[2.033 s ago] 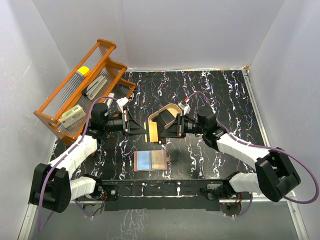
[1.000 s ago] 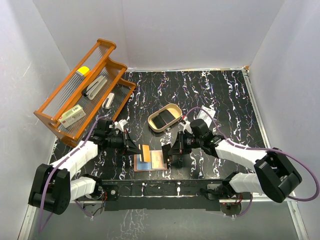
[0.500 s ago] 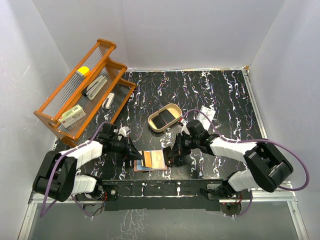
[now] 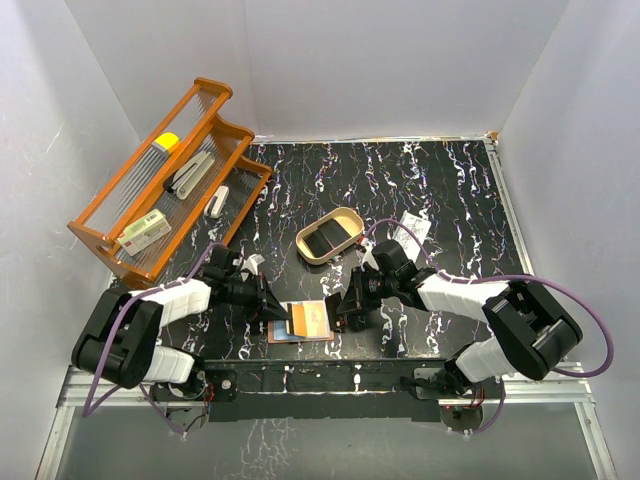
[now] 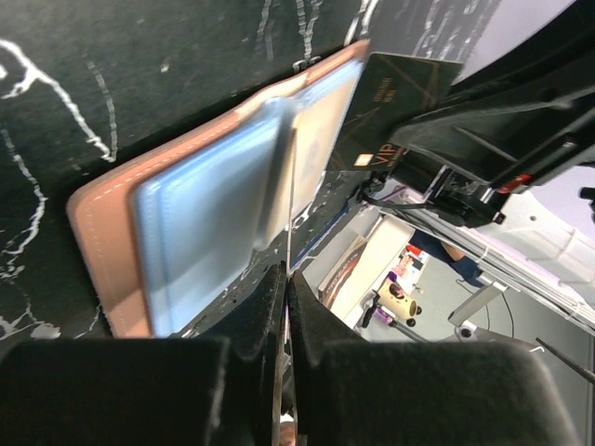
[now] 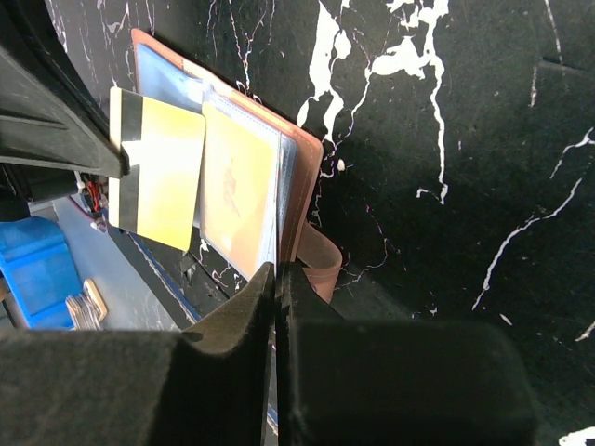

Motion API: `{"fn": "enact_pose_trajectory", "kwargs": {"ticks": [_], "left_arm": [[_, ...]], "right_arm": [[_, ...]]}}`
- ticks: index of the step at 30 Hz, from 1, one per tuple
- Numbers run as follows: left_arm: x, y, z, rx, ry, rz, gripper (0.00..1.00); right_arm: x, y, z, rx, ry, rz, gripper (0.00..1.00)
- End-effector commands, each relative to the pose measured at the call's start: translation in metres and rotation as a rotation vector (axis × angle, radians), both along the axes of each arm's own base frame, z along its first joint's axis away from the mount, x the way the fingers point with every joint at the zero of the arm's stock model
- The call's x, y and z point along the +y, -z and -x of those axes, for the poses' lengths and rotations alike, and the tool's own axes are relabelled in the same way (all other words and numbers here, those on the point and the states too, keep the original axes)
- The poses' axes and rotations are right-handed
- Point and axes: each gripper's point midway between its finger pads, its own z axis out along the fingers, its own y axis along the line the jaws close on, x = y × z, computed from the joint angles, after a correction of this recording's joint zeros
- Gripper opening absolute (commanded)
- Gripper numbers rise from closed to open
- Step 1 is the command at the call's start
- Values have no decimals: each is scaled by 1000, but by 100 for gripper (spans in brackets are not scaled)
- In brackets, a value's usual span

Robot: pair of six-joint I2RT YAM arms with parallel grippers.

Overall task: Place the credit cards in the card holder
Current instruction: Insert the credit card into the card holder.

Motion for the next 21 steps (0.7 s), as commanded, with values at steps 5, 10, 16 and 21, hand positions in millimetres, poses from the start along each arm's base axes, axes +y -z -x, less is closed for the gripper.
{"fn": "enact_pose_trajectory", "kwargs": {"ticks": [5, 10, 16, 21], "left_arm": [[-1, -1, 5, 27, 34, -40, 0], [5, 6, 3, 46, 41, -113, 0], [12, 16, -3, 10, 85, -230, 0], [13, 21, -1, 29, 119, -268, 0]], "right_arm": [[1, -5, -8, -73, -11, 0, 0], [0, -5, -9, -83, -14, 16, 0], [-1, -6, -9, -93, -30, 27, 0], [-2, -7, -9, -98, -31, 27, 0]]}}
